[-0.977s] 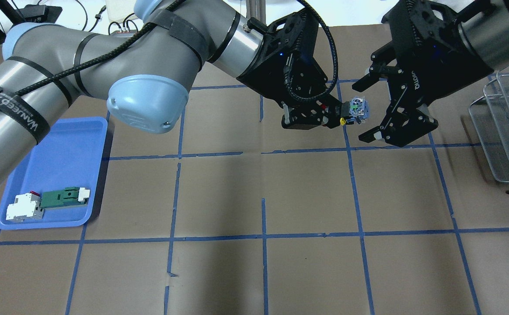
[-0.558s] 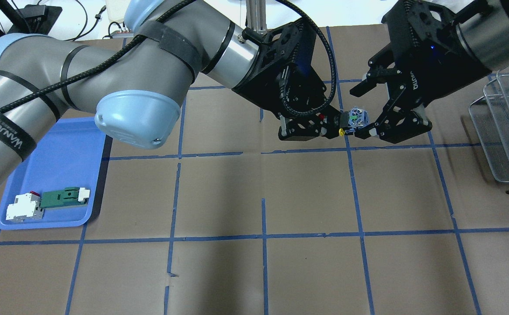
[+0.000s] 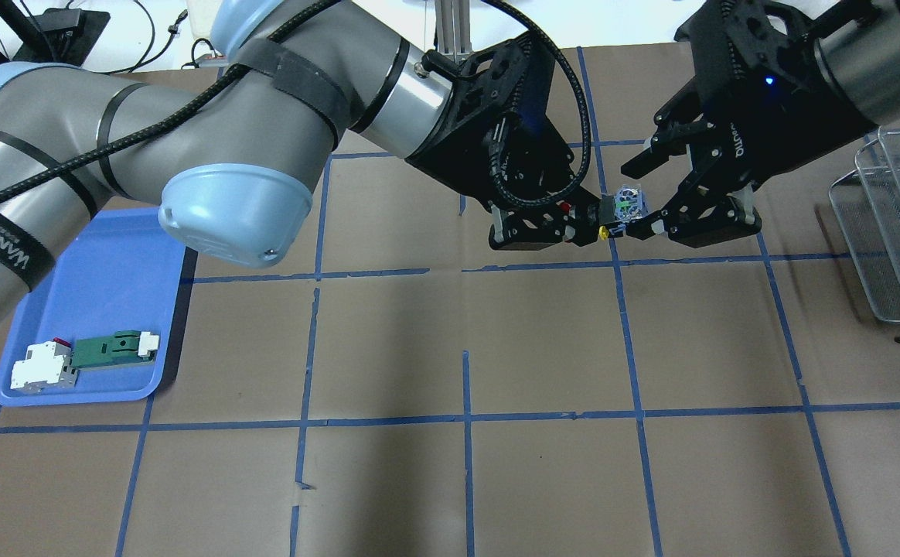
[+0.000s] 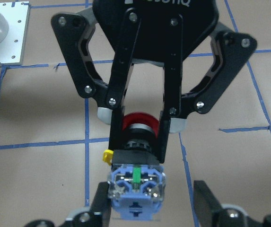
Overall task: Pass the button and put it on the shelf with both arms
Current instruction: 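Lower the right gripper around the button's red cap and close it, then open the left gripper and pull it away from the button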
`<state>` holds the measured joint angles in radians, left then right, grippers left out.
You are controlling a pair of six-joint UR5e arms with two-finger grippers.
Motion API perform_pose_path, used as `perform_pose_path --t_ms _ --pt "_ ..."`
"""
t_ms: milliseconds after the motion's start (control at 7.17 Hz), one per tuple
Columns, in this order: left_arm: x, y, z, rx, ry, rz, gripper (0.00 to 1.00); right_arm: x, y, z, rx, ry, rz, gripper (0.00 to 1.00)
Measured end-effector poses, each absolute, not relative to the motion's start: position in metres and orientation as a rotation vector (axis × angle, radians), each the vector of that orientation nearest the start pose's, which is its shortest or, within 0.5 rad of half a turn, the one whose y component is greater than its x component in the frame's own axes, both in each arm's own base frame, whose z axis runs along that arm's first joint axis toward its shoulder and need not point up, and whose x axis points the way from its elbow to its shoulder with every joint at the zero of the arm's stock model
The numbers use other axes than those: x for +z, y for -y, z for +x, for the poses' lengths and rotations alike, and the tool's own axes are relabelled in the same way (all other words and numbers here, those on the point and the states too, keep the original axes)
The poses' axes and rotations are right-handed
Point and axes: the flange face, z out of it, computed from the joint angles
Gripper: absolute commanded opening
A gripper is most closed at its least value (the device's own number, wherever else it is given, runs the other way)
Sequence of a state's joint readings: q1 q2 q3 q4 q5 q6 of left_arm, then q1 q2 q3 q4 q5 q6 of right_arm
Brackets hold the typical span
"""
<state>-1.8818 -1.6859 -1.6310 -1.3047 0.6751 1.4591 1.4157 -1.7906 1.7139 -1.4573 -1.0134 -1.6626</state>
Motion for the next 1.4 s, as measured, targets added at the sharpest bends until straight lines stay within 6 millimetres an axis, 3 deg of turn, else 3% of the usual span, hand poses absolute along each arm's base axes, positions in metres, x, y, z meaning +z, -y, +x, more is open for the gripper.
perform_pose_path --t_ms 1116,1256,1395 --pt "0.478 0.445 -0.365 0.693 1.512 -1.805 0.00 0.523 0.403 0.126 -0.542 -1.980 -1.817 0.00" --pt "0.479 0.445 -0.365 0.691 1.522 -1.796 0.83 0.523 0.403 0.126 -0.542 -1.980 -1.817 0.00" --pt "0.479 0.446 -0.365 0.689 1.527 -1.790 0.85 0.523 0.402 0.126 -0.541 -1.980 -1.815 0.00"
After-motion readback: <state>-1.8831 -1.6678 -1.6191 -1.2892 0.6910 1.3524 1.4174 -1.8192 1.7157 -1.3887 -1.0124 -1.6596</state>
